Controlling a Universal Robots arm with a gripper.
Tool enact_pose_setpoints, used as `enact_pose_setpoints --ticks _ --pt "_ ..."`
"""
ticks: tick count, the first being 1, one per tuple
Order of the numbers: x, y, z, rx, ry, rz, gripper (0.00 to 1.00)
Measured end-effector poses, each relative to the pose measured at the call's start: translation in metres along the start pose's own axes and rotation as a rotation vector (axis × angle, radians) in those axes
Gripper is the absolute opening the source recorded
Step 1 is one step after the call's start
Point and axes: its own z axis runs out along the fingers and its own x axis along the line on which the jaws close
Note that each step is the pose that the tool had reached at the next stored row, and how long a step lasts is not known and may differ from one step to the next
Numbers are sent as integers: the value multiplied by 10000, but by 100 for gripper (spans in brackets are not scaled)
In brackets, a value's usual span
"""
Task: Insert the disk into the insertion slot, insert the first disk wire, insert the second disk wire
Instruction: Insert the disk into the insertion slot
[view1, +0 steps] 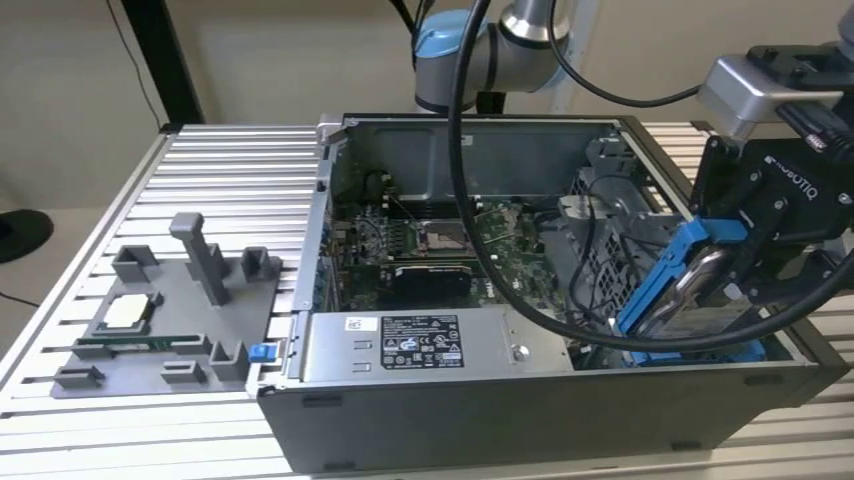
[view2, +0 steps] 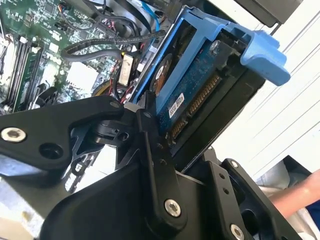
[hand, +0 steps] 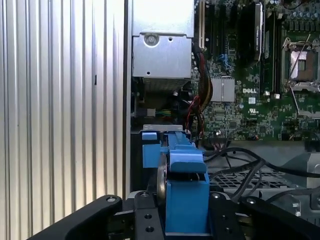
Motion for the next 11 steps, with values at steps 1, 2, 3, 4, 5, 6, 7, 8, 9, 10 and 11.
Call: enact_pose_setpoints --ticks 1,2,3,4,5,6,7,8,9,10,11 --pt "0 0 0 0 -1 1 0" --pt "0 0 0 -1 -1 0 0" --pt "0 0 1 -1 -2 0 0" --pt "0 0 1 -1 -3 0 0" --pt "0 0 1 -2 -2 1 0" --pt "0 0 1 -2 -2 1 0" --pt "0 0 1 -2 -2 1 0" --pt "0 0 1 -3 -2 0 0" --pt "0 0 1 -4 -2 1 0" --pt "0 0 1 -4 -2 1 0" --pt "0 0 1 -4 -2 1 0"
